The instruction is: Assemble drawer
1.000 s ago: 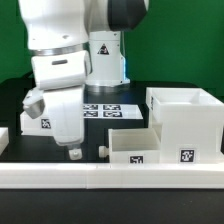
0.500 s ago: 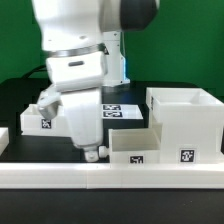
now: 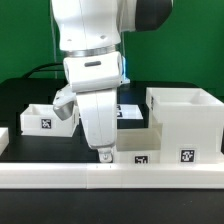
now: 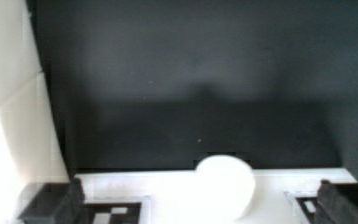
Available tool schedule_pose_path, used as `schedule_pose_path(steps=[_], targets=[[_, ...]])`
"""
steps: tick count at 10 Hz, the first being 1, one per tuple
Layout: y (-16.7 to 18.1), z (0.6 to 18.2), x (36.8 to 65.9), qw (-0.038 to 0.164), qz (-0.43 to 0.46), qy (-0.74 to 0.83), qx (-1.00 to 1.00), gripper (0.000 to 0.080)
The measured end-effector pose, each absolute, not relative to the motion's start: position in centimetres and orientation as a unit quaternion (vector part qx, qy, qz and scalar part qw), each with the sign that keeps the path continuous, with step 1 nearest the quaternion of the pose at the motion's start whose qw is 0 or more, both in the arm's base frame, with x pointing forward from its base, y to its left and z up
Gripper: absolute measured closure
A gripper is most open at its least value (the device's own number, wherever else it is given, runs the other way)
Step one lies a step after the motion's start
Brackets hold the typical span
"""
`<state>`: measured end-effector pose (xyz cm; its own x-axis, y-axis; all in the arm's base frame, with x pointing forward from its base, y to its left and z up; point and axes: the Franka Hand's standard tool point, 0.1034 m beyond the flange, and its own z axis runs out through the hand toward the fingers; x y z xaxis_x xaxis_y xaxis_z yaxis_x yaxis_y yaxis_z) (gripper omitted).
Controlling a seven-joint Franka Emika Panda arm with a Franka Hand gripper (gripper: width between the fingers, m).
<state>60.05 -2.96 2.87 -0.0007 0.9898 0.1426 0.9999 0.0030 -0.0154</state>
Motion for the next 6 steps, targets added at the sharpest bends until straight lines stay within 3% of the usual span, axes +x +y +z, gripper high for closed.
schedule_pose_path(steps=[6], targets=[[-0.7,2.7,59.8,0.052,-0.028,-0.728,-0.683,0.0150]])
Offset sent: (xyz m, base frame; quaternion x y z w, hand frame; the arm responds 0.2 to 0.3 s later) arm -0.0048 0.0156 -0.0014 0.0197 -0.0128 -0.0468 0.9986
